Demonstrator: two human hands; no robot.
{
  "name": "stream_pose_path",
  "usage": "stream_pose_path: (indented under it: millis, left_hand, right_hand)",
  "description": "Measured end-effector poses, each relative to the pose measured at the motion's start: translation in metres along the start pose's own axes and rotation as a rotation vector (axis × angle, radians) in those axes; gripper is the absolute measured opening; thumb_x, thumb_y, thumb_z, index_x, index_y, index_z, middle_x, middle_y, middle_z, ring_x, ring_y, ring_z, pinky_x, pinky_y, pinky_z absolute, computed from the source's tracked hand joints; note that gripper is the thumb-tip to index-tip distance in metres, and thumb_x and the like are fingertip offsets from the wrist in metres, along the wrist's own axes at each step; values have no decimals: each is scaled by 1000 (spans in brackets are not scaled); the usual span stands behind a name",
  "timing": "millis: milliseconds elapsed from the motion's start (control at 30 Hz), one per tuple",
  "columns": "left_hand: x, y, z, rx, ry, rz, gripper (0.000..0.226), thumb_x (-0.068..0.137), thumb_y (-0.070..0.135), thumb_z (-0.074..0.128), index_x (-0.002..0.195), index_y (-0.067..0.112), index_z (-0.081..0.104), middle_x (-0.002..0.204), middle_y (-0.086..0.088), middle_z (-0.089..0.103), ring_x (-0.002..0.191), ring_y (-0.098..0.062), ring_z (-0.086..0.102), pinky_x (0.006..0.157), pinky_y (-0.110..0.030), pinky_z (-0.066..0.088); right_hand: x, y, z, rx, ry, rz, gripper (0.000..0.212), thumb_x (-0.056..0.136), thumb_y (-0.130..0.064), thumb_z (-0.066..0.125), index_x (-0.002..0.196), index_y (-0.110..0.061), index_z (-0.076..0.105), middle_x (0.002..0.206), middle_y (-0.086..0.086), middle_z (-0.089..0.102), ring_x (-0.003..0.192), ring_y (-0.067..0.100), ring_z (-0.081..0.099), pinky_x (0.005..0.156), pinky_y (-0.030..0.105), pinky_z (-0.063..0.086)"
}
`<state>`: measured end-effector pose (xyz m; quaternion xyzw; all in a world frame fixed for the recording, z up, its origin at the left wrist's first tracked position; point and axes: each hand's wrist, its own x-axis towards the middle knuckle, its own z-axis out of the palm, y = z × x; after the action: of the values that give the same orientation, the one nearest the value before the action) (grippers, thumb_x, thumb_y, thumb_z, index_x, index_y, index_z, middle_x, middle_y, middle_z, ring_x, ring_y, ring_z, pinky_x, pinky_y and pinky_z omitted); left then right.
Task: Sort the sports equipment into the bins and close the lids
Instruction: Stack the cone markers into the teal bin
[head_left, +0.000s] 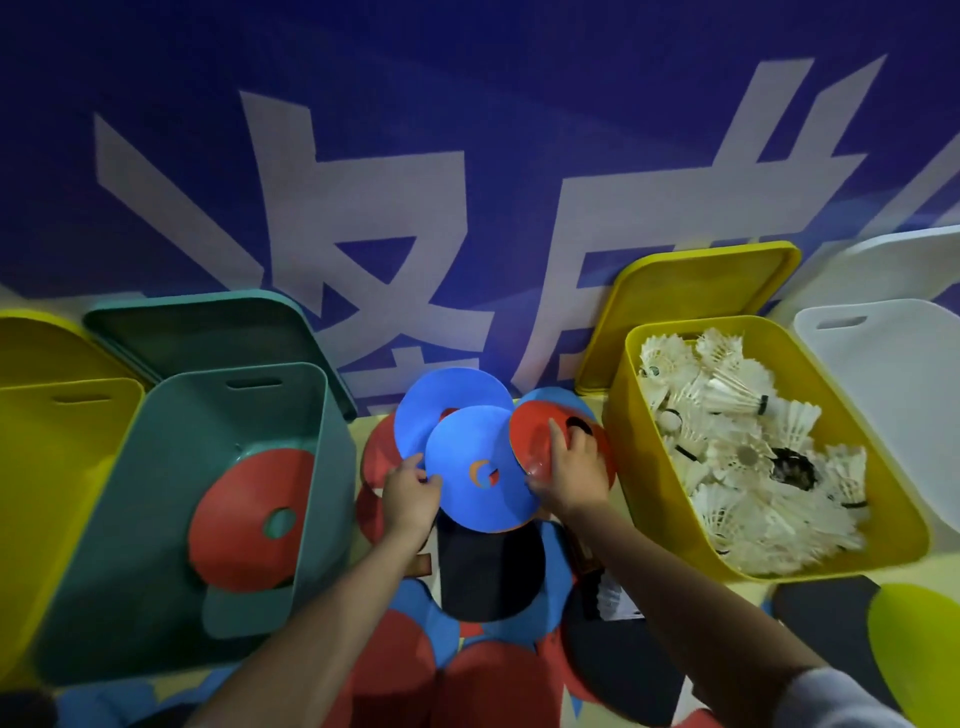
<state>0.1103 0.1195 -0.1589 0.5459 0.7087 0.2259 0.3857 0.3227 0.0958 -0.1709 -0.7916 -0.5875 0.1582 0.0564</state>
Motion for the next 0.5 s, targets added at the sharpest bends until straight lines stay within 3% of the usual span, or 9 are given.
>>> stream_pose_path:
  millis: [67,200,300,367,433,500]
  left_hand:
    - [3,5,3,-19,-45,-14,38,89,8,59,127,9,54,72,1,52,63,-11,48,56,-22,38]
    - [9,11,8,8,-131,5,42,87,5,55,128,15,51,68,-4,51,60,-18,48,50,-28,34]
    - [8,15,4,27,-117,41,26,88,2,47,100,24,53,64,-2,45,54,-18,40,48,-29,25]
    - [10,12,-3,-7,-87,66,15,88,3,43,86,10,56,64,-8,42,54,-21,36,49,-31,23]
    - [15,3,-11,-46,-42,126,24,85,13,40,96,7,61,75,-13,51,63,-28,45,53,-35,34]
    - [18,-2,-24,-53,11,176,43,79,24,36,113,16,62,102,-12,60,85,-28,57,72,-41,50]
  right_hand:
    - [-1,1,0,55,32,-2,90,79,-49,63,151,-18,18,146,16,31,133,35,30,103,43,33]
    - [-10,4,-6,165,98,-10,92,76,-51,68,150,-18,22,146,14,33,132,32,32,106,40,31]
    - [-19,8,-14,220,68,-15,92,77,-54,67,150,-19,22,146,13,33,134,31,31,109,40,31]
    - [-27,9,-22,265,117,-35,88,77,-53,65,149,-18,27,143,13,37,132,31,35,108,41,34]
    - [-36,9,-33,316,231,-61,80,76,-52,59,145,-17,35,137,13,44,126,31,40,104,41,37]
    - [-42,8,-45,312,340,-103,71,79,-50,50,141,-16,42,133,12,49,120,29,45,101,41,40]
